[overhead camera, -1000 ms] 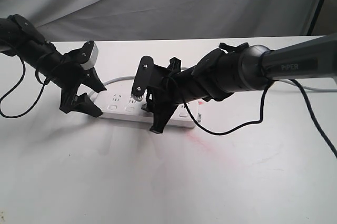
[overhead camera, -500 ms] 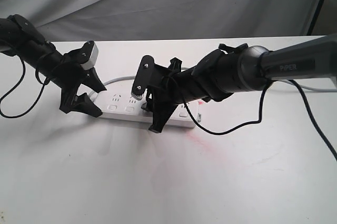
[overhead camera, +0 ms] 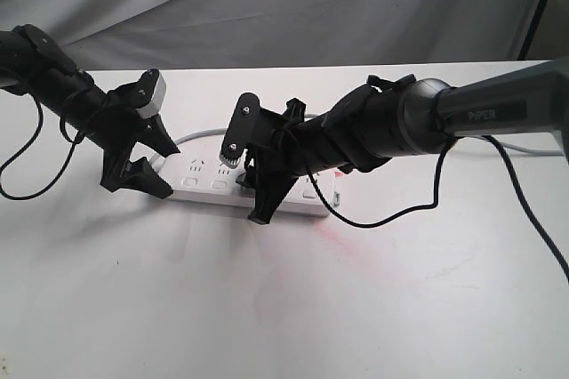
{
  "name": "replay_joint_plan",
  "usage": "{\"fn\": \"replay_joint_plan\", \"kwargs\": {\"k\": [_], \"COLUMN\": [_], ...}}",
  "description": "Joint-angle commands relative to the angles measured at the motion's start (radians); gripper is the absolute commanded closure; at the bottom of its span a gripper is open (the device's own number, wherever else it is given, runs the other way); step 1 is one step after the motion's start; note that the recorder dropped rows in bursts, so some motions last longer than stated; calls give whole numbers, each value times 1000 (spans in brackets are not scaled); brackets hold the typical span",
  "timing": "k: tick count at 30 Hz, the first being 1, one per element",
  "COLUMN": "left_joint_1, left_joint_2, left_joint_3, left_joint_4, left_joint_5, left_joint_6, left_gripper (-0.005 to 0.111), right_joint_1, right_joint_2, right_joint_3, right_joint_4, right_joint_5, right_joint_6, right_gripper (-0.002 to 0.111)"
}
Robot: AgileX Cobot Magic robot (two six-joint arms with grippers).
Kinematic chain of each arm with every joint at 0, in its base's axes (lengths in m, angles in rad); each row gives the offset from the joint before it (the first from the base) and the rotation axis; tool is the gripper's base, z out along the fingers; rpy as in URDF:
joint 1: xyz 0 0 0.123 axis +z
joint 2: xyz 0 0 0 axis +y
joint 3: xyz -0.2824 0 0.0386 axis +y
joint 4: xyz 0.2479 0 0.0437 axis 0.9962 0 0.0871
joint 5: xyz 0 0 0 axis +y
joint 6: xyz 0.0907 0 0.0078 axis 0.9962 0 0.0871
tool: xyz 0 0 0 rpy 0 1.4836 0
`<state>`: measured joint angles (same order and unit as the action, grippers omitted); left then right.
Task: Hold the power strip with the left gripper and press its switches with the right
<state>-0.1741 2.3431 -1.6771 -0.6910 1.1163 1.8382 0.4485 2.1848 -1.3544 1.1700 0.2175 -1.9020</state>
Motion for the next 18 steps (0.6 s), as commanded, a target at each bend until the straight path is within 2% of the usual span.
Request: {"fn": "replay_joint_plan", "kwargs": {"k": [1, 18], "left_joint_1": [-6, -6], "left_joint_2": [1, 1], "left_joint_3": [-4, -4], "left_joint_4": [-7, -7], "left_joint_5": [-18, -18], "left_joint_6": [-5, -5], "left_gripper": [37, 37], "right_joint_1": [-1, -1], "right_joint_2": [38, 0], "right_joint_3": [22, 20], "right_joint_4": [-27, -4], "right_joint_5": [19, 13], "right_joint_6": [-7, -26], "right_gripper": [64, 64]}}
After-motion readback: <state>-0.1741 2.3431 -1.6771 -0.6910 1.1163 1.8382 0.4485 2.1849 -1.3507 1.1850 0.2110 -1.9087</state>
